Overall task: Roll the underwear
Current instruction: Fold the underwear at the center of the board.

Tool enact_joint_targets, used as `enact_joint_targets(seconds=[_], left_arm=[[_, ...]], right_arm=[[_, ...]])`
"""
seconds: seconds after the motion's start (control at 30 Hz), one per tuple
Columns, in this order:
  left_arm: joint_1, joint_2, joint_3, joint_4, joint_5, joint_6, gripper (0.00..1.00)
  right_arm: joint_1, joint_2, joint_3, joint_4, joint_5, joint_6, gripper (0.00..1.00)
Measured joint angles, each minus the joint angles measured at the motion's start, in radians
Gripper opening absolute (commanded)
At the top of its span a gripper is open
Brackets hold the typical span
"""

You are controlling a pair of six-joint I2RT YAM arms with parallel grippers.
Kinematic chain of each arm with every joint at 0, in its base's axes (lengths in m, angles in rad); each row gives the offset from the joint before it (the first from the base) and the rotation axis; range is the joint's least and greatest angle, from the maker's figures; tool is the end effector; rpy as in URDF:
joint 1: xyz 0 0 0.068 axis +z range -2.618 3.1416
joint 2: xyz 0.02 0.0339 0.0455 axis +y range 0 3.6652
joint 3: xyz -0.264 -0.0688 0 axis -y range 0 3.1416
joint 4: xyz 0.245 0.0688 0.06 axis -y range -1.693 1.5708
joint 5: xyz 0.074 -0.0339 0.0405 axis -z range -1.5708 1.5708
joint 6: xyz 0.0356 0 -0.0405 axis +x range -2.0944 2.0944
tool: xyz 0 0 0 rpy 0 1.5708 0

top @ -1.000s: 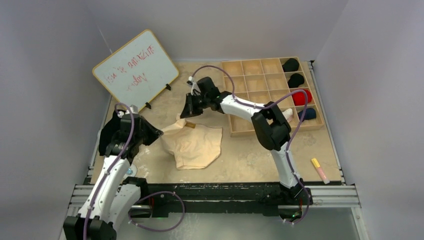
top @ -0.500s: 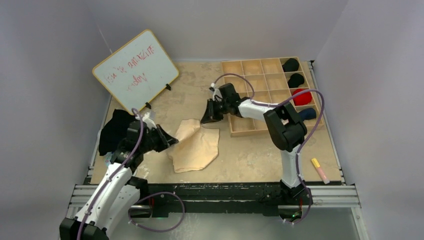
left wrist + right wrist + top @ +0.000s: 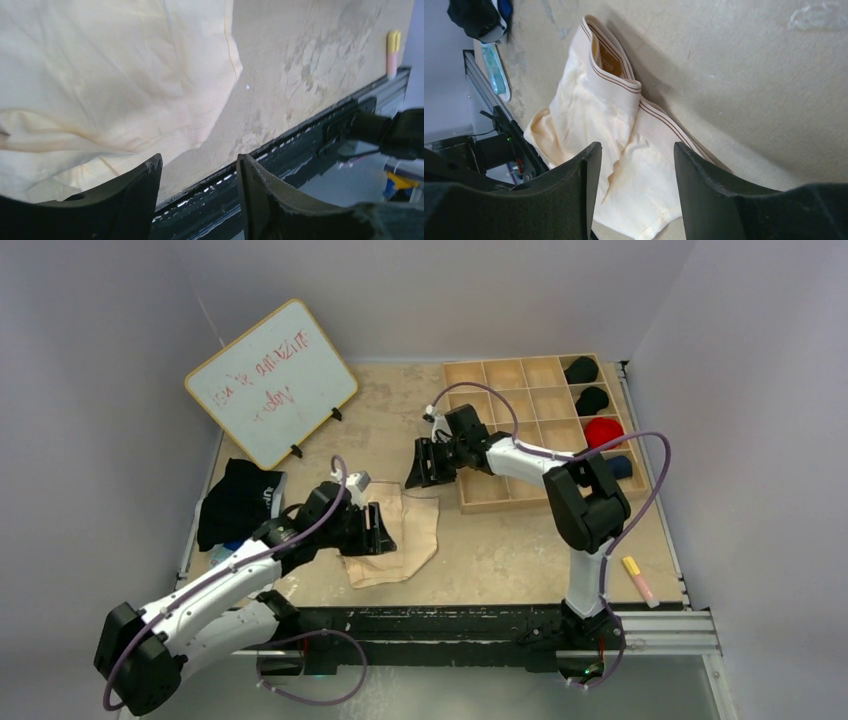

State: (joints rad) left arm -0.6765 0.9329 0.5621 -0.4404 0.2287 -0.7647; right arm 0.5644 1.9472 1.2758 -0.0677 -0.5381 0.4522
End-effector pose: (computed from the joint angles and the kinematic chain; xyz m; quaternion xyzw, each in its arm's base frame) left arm 0.1413 -0.1238 0.2139 0.0016 0.9236 -0.3227 0.2068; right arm 0.3480 0.2419 0.1831 -0.1567 0.8745 0.4020 0.2219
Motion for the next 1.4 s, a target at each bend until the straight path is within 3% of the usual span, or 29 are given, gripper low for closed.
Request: enact_joint_targets(seconds=[0.07, 0.23, 0.4, 0.57, 0.7, 1.23, 1.4], left_arm=[[0.000, -0.035, 0.030, -0.035, -0.071, -0.008, 0.66], [0.000, -0.109, 0.042, -0.066, -0.174, -0.025, 0.63], [0.000, 0.015, 0.047, -0.041, -0.138, -0.005, 0.55], [0.000, 0.133, 0.047, 0.018, -0.087, 0.011, 0.51], [-0.001, 0.188, 0.048, 0.045, -0.083, 0.017, 0.50], [-0.007, 0.153, 0.046, 0.076, -0.120, -0.002, 0.49], [-0.008, 0.153, 0.045, 0.077, -0.126, -0.002, 0.49]], right_arm=[[0.000, 0.005, 0.023, -0.003, -0.008, -0.005, 0.60], [0.000, 0.068, 0.116, -0.008, -0.062, -0.012, 0.64], [0.000, 0.166, 0.198, -0.007, -0.101, -0.011, 0.63], [0.000, 0.239, 0.244, -0.016, -0.127, -0.010, 0.51], [0.000, 0.245, 0.245, -0.028, -0.146, -0.007, 0.48], [0.008, 0.247, 0.284, -0.029, -0.235, 0.024, 0.43], [0.019, 0.272, 0.314, -0.040, -0.235, 0.021, 0.37]])
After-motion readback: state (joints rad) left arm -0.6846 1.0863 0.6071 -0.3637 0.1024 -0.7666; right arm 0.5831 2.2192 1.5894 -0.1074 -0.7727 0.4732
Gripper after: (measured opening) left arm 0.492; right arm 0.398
